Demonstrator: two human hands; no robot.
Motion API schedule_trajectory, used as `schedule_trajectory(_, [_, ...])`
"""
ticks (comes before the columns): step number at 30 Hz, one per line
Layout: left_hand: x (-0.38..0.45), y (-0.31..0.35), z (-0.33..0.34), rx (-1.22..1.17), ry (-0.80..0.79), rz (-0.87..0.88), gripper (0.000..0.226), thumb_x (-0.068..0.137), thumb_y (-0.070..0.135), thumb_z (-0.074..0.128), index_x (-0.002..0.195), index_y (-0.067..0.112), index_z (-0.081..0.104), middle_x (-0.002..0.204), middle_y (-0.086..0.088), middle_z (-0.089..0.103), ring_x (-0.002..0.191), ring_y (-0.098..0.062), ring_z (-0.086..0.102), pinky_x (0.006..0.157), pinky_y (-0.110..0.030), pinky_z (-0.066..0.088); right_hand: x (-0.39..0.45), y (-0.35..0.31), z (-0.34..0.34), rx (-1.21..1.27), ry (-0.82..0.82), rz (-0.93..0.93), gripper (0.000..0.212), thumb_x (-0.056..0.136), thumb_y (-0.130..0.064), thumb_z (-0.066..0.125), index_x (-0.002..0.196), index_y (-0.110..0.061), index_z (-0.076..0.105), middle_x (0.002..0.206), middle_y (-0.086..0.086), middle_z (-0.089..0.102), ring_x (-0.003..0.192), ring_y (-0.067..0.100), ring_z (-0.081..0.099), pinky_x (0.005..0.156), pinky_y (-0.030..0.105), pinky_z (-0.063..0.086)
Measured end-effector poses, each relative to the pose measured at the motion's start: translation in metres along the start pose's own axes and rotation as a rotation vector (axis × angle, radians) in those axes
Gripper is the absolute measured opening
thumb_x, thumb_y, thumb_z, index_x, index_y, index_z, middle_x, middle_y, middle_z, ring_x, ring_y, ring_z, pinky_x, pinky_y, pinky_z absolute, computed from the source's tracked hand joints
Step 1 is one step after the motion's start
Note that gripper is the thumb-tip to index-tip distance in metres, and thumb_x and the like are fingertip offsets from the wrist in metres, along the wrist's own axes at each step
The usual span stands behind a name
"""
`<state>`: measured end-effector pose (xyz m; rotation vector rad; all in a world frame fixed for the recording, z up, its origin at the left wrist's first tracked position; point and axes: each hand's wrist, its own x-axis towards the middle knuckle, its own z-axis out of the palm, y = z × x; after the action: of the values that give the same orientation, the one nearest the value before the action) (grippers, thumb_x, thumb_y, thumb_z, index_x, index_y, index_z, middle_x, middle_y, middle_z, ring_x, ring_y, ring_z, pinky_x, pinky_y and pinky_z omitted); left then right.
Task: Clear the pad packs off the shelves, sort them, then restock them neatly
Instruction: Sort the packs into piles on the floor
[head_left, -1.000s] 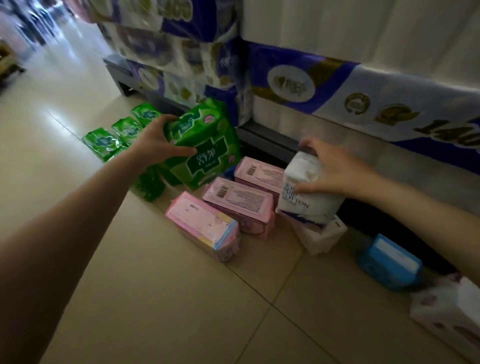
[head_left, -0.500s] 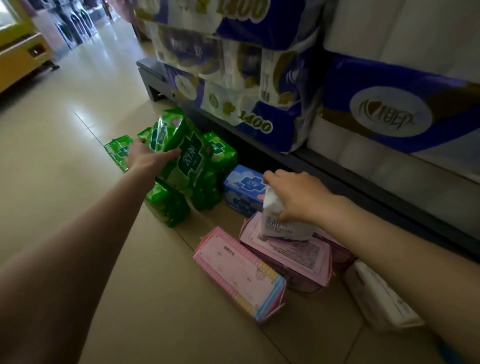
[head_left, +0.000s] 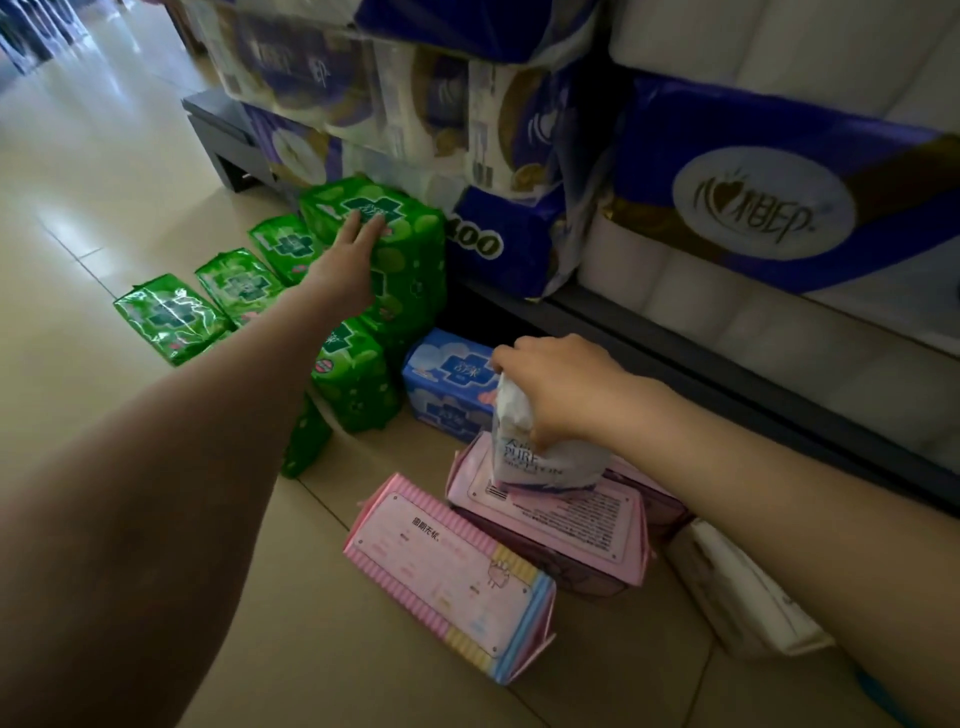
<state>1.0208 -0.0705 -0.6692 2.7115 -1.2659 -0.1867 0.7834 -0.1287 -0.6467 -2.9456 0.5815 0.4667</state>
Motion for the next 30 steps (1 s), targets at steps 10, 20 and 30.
schedule_trajectory(10, [-0.078,0.078,0.013,-0.234,0.430,0.047,0.062,0.081,0.005,0.052,0.140,0.008,0.031,0.145,-0.016,0.025,0.129,-0.037,0.031,0.103,-0.050,0.028,-0.042,0.038,0.020,0.136,0.054,0.074,0.088,0.063,-0.040,0.082,0.134,-0.021,0.033,0.125,0.004,0.047,0.117,0.026,0.044,0.089,0.037,0.039])
schedule_trajectory(20, [-0.180,0.206,0.046,-0.772,-0.099,0.374,0.052,0.090,0.008,0.052,0.139,0.016,0.034,0.132,0.000,0.045,0.112,-0.010,0.053,0.070,-0.015,0.045,-0.190,0.121,0.004,0.527,-0.042,0.284,0.064,0.061,-0.035,0.085,0.113,-0.025,0.049,0.104,-0.009,0.061,0.091,0.007,0.059,0.076,0.023,0.050])
schedule_trajectory(30, [-0.250,0.343,0.109,0.091,-0.440,0.836,0.065,0.089,0.017,0.054,0.146,0.024,0.024,0.156,0.001,0.017,0.141,-0.019,0.022,0.112,-0.036,0.025,-0.367,0.206,0.052,0.353,-0.100,0.504,0.068,0.064,-0.041,0.083,0.119,-0.024,0.048,0.111,-0.007,0.058,0.097,0.012,0.055,0.083,0.028,0.047])
